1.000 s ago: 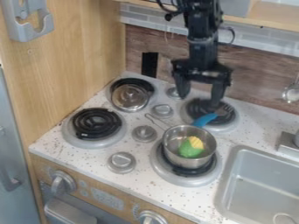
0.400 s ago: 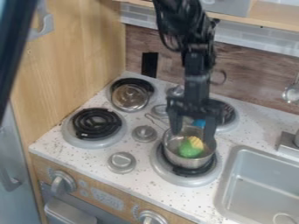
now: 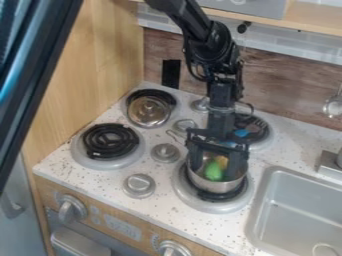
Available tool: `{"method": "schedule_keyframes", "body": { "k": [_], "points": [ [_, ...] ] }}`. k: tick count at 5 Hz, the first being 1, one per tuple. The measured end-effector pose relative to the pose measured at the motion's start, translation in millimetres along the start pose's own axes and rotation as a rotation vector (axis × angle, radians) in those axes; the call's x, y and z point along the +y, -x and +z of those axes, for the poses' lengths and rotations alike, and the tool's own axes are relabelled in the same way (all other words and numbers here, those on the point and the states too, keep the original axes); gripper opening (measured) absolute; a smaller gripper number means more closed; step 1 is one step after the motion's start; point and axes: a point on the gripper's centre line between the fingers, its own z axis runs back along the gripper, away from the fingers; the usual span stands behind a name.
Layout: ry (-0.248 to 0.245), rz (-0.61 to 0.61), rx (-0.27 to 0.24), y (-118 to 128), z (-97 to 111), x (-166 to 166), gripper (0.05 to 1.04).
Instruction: Pick up the bite-sized mango in the silver pot and put it away from the stove
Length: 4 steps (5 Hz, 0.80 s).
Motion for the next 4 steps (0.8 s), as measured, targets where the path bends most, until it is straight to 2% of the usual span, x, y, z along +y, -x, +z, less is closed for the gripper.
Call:
{"method": "schedule_keyframes", "body": {
  "k": [1, 2, 3, 4],
  "points": [
    [-0.014, 0.017, -0.002, 0, 0, 2, 0.941],
    [0.001, 0.013, -0.046, -4, -2, 0, 0.7],
    [0.021, 0.01, -0.133, -6, 16, 0, 0.693],
    [0.059, -0.018, -0.304, -12, 70, -9, 0.693]
  ]
}}
